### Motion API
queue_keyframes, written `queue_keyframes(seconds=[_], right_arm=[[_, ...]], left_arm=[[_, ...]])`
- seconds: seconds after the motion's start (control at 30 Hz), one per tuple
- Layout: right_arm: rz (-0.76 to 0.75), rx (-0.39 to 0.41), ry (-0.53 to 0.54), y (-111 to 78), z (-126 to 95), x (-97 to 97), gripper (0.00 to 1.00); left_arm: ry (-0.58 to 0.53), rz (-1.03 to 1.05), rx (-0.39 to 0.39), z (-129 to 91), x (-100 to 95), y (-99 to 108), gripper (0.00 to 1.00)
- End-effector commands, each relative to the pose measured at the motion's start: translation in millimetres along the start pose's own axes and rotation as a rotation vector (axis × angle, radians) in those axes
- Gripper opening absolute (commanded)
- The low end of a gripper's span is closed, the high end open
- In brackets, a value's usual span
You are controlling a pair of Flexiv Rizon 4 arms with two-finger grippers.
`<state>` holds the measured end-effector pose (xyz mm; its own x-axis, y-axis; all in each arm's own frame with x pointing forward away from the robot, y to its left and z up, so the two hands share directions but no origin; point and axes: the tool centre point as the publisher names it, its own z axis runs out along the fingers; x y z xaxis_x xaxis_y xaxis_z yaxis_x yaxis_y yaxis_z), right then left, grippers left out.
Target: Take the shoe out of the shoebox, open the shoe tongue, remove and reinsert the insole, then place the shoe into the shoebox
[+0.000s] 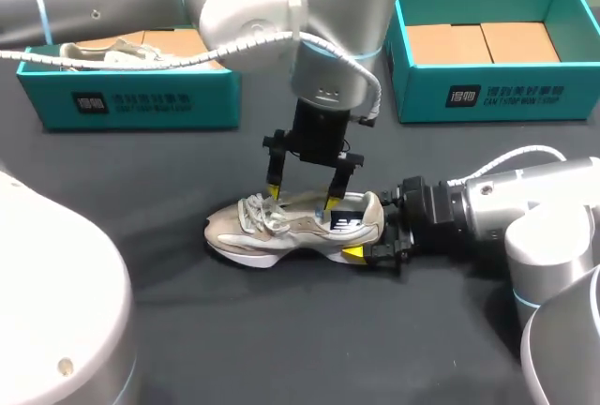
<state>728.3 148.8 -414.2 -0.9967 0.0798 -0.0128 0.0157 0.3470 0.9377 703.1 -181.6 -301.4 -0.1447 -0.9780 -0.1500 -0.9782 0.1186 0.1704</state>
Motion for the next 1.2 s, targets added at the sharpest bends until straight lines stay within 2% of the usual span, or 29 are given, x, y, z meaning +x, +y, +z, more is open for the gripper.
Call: queue_keyframes(seconds=[0.03, 0.17, 0.27, 0.37, 0.57, 0.63, 0.83, 0.93, 1.2], right_arm=[[0.0, 0.004, 0.0, -1.2, 3.5, 2.3, 0.0], [0.0, 0.004, 0.0, -1.2, 3.5, 2.3, 0.0], [0.0, 0.004, 0.0, -1.2, 3.5, 2.3, 0.0], [0.0, 0.004, 0.0, -1.2, 3.5, 2.3, 0.0], [0.0, 0.004, 0.0, -1.2, 3.5, 2.3, 0.0], [0.0, 0.004, 0.0, -1.2, 3.5, 2.3, 0.0], [0.0, 0.004, 0.0, -1.2, 3.5, 2.3, 0.0], [0.0, 0.004, 0.0, -1.2, 3.5, 2.3, 0.0], [0.0, 0.004, 0.0, -1.2, 3.5, 2.3, 0.0]], left_arm=[[-0.066, -0.016, -0.008, 5.7, 13.9, -6.7, 0.65], [-0.096, -0.041, 0.001, 10.3, 20.9, -11.7, 0.69], [-0.113, -0.044, -0.012, 15.6, 25.4, -15.2, 0.65], [-0.129, -0.049, -0.019, 20.6, 28.0, -16.0, 0.58], [-0.169, -0.055, -0.036, 31.0, 32.5, -17.5, 0.59], [-0.177, -0.061, -0.036, 33.3, 33.8, -19.0, 0.63], [-0.218, -0.08, -0.034, 37.1, 36.8, -23.1, 0.6], [-0.231, -0.085, -0.049, 40.5, 35.4, -23.4, 0.56], [-0.313, -0.101, -0.101, 50.9, 23.3, -17.2, 0.56]])
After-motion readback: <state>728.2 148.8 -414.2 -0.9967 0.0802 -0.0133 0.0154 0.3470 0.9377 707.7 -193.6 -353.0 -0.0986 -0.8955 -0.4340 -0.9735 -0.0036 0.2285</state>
